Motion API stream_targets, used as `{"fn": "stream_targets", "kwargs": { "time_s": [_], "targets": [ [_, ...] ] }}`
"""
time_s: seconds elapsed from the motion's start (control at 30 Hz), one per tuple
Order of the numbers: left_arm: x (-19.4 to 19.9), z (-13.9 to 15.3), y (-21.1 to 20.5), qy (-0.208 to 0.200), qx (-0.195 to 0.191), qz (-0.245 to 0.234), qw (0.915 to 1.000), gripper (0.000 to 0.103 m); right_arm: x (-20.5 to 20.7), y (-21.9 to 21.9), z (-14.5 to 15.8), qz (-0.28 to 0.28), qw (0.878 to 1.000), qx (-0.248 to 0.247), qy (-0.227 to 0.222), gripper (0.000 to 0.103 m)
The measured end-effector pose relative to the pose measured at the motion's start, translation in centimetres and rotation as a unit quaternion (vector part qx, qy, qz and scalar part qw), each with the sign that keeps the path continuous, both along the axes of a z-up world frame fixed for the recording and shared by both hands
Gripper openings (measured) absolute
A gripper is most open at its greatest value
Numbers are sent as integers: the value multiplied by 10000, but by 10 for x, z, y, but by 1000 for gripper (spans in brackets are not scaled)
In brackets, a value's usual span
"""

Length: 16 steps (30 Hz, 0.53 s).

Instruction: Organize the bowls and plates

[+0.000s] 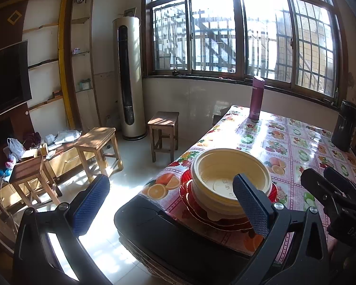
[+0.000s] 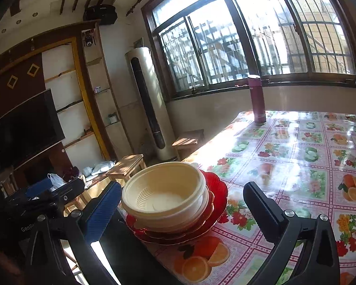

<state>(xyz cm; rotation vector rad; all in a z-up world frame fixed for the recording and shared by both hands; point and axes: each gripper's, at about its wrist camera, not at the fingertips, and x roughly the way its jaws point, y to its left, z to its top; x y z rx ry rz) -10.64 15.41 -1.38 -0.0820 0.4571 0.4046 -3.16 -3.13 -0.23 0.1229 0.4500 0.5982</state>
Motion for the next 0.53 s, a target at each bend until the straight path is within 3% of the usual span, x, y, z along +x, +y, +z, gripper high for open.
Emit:
{"fn": "stream_targets", "kwargs": {
  "time_s": [0.53],
  "targets": [
    [-6, -4, 2, -16, 86, 44, 10000, 103, 5, 15, -7, 79, 9996, -196, 178, 103]
  ]
}}
